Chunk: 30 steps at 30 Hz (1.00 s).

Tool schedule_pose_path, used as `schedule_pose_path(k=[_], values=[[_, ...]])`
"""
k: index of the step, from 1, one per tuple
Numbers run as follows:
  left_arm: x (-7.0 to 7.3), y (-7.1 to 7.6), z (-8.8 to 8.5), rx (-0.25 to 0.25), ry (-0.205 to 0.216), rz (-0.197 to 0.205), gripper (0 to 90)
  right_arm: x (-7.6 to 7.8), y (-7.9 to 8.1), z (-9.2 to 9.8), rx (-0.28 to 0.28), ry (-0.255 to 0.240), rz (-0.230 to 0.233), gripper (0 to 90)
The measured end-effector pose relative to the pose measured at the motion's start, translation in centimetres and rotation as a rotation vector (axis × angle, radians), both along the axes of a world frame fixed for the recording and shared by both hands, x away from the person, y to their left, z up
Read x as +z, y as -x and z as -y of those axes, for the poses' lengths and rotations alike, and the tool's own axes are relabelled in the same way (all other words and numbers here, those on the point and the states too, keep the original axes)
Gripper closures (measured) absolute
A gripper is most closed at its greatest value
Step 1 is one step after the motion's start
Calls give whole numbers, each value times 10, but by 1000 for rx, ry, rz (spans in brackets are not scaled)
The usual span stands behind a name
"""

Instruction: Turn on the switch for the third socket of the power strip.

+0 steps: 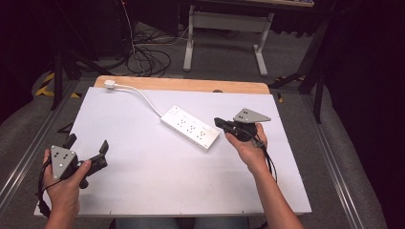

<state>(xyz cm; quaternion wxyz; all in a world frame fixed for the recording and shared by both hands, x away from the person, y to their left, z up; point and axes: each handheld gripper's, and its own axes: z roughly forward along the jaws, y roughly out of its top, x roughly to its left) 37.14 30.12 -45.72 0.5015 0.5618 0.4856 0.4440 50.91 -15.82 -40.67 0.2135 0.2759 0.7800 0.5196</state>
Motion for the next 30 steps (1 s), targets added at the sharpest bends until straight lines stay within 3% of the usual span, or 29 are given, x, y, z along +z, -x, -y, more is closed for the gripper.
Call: schedule_pose_path(k=[30], values=[[0,0,0,-4,-9,-7,22,-5,-10,-5,5,37,-34,900]])
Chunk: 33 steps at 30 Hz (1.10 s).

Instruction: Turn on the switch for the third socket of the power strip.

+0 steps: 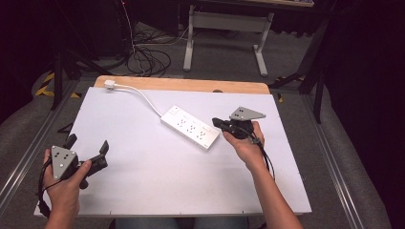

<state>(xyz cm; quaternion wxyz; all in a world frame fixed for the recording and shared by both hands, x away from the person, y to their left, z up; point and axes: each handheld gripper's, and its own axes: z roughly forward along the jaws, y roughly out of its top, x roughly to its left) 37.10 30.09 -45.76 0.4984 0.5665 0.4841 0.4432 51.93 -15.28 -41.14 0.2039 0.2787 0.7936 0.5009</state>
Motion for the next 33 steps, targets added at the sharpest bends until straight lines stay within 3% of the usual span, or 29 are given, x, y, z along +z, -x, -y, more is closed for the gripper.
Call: schedule_pose_path(k=[33], values=[[0,1,0,2,-4,1,22,-5,-12,-3,-6,21,-31,900]])
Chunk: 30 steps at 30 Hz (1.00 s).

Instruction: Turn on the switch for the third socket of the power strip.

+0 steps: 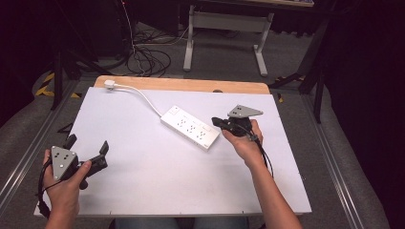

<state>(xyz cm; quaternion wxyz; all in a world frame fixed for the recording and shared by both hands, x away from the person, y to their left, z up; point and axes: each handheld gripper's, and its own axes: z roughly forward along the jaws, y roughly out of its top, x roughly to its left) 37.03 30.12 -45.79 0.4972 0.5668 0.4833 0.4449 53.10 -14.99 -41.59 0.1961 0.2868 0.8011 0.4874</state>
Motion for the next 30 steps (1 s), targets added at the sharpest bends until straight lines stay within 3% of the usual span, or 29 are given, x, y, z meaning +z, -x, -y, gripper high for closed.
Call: schedule_pose_path(k=[30], values=[[0,0,0,-2,-4,-4,22,-8,-11,-10,15,37,-26,900]])
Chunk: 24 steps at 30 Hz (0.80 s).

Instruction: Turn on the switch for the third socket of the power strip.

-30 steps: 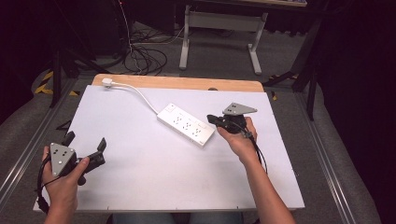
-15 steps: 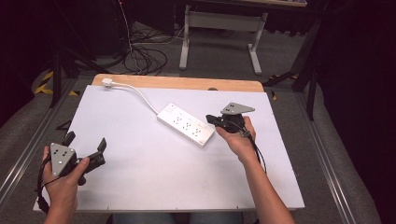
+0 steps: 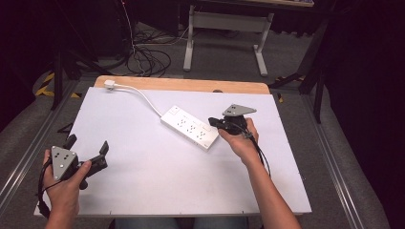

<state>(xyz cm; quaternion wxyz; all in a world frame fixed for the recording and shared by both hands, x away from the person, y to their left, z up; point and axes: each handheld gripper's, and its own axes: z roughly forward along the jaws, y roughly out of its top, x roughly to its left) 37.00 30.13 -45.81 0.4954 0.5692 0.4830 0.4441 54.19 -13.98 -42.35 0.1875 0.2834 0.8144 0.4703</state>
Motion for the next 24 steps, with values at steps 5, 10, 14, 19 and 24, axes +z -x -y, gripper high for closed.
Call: schedule_pose_path(k=[5,10,14,19,24], values=[[0,0,0,0,0,1,22,-1,-2,-3,4,9,-2,900],[0,0,1,-2,-6,1,22,-2,-3,-2,2,17,-4,900],[0,0,1,-4,-9,-1,22,-2,-7,-2,-3,11,-8,900],[0,0,1,-4,-12,-3,22,-5,-10,-5,4,22,-16,900],[0,0,1,-4,-14,-2,22,-7,-12,-10,12,31,-17,900]])
